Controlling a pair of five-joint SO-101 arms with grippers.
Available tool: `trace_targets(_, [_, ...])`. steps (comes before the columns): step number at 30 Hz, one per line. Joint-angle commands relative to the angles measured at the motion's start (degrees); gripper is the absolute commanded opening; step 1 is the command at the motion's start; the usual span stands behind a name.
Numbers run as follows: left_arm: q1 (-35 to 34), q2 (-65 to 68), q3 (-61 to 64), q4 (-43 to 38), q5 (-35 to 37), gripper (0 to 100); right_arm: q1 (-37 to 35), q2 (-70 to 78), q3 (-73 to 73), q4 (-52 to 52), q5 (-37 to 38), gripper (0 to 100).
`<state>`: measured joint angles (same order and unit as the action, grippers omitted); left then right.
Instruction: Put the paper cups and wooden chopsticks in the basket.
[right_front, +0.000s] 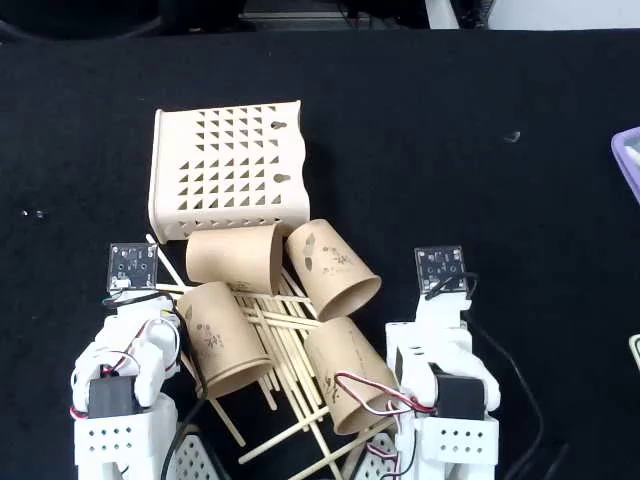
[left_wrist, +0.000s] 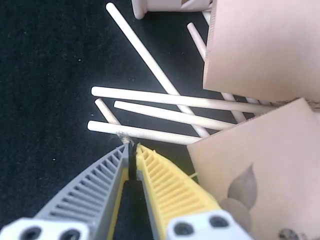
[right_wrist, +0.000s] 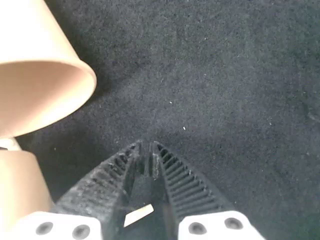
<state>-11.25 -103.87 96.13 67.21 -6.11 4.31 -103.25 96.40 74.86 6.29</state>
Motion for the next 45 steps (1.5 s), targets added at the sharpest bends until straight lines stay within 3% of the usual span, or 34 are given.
trace_targets(1, [0.22,-0.26,1.19,0.26,-0.44,3,-0.79,-5.41,0.13,0.09,-0.44,4.1])
trace_targets(33, [0.22,-0.18,1.19,0.26,-0.53,3,-1.05,-5.41,0.13,0.09,-0.35,4.1])
trace_targets(38, [-0.22,-0.53,0.92,4.04,-0.88,3,-1.05,-5.41,0.13,0.00,-0.09,4.2])
trace_targets(41, [-4.53,-0.53,-1.54,3.69,-2.29,3,-1.14,-5.41,0.13,-0.18,0.09,4.3])
trace_targets(45, [-14.73,-0.53,-10.59,3.69,-13.63,3,-0.79,-5.41,-0.13,-4.22,0.09,4.3])
